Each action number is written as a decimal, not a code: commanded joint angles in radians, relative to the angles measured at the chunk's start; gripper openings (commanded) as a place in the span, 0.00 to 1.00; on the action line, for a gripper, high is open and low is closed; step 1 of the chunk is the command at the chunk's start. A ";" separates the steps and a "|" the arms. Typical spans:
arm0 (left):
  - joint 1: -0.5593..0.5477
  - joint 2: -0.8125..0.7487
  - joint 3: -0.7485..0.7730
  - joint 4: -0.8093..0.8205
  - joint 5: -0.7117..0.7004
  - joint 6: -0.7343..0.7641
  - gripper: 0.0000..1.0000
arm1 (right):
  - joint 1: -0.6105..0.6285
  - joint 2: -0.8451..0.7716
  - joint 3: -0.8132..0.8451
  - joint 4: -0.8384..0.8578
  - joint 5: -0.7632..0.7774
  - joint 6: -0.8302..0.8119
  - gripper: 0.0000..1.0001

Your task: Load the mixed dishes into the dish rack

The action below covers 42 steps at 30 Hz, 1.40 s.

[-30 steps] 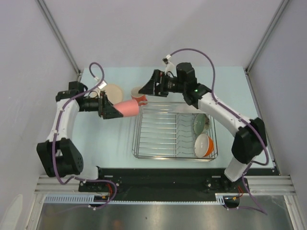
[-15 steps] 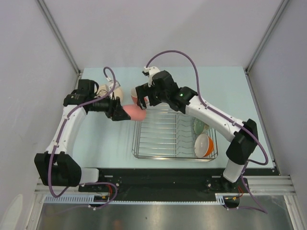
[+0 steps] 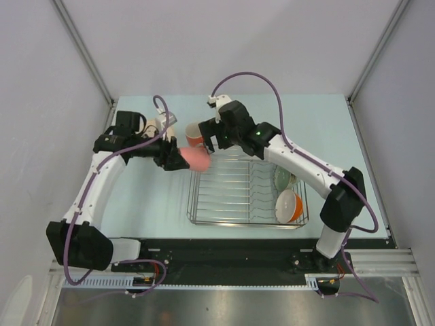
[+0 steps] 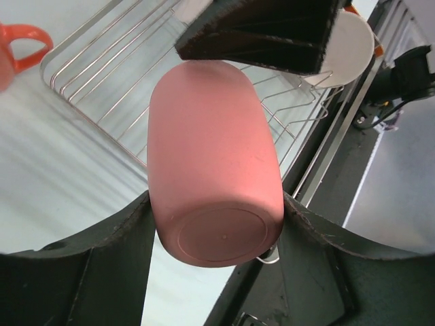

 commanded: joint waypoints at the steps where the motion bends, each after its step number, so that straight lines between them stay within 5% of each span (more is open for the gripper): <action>1: -0.130 -0.004 0.029 0.131 -0.158 -0.076 0.00 | -0.061 -0.157 -0.024 0.064 0.054 0.028 1.00; 12: -0.308 0.223 0.150 0.128 -0.512 -0.078 0.00 | -0.082 -0.564 -0.278 0.275 0.326 0.022 1.00; 26: -0.467 0.411 0.228 0.104 -0.856 -0.043 0.00 | -0.113 -0.639 -0.366 0.259 0.298 0.078 1.00; 38: -0.516 0.514 0.237 0.104 -0.872 -0.027 0.00 | -0.116 -0.672 -0.404 0.253 0.297 0.095 1.00; 39: -0.519 0.519 0.242 0.099 -0.870 -0.027 0.02 | -0.114 -0.672 -0.406 0.252 0.295 0.095 1.00; 42: -0.521 0.524 0.256 0.093 -0.866 -0.030 0.49 | -0.114 -0.665 -0.404 0.252 0.286 0.100 1.00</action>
